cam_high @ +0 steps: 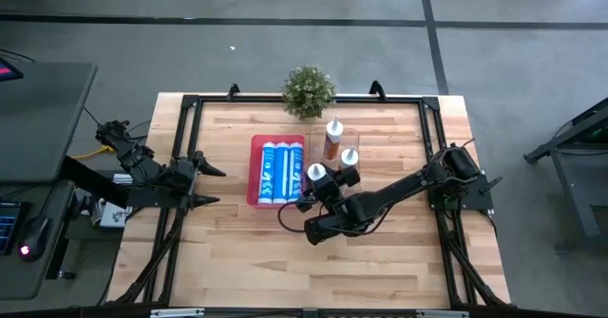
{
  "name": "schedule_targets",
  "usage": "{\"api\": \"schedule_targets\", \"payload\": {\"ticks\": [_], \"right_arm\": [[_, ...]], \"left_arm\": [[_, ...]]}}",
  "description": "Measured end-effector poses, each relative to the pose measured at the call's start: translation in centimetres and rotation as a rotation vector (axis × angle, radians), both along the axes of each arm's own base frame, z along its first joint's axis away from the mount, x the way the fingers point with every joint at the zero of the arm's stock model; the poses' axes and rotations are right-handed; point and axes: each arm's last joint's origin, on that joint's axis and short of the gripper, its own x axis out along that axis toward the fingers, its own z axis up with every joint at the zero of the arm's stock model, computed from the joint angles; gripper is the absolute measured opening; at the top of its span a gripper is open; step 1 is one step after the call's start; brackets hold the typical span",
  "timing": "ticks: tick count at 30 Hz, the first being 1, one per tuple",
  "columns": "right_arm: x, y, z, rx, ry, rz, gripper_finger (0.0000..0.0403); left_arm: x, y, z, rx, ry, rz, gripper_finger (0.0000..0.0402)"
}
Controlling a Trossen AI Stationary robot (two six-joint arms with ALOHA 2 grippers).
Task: Pick & place silicon tubes, Sealant and Lysol wipes
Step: Put the orange sealant into the transparent bin
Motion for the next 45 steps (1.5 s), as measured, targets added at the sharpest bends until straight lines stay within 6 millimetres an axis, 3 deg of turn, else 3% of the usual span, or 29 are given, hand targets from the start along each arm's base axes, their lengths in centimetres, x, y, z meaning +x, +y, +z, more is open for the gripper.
{"api": "schedule_targets", "payload": {"ticks": [36,45], "right_arm": [[0.26,-0.25,-0.09,0.091,0.037,0.049,0.0243],[0.17,-0.7,-0.01,0.191,-0.001,0.045,0.026]], "left_arm": [[0.0,0.0,0.0,0.0,0.0,0.0,0.037],[0.0,0.0,0.0,0.0,0.0,0.0,0.037]]}}
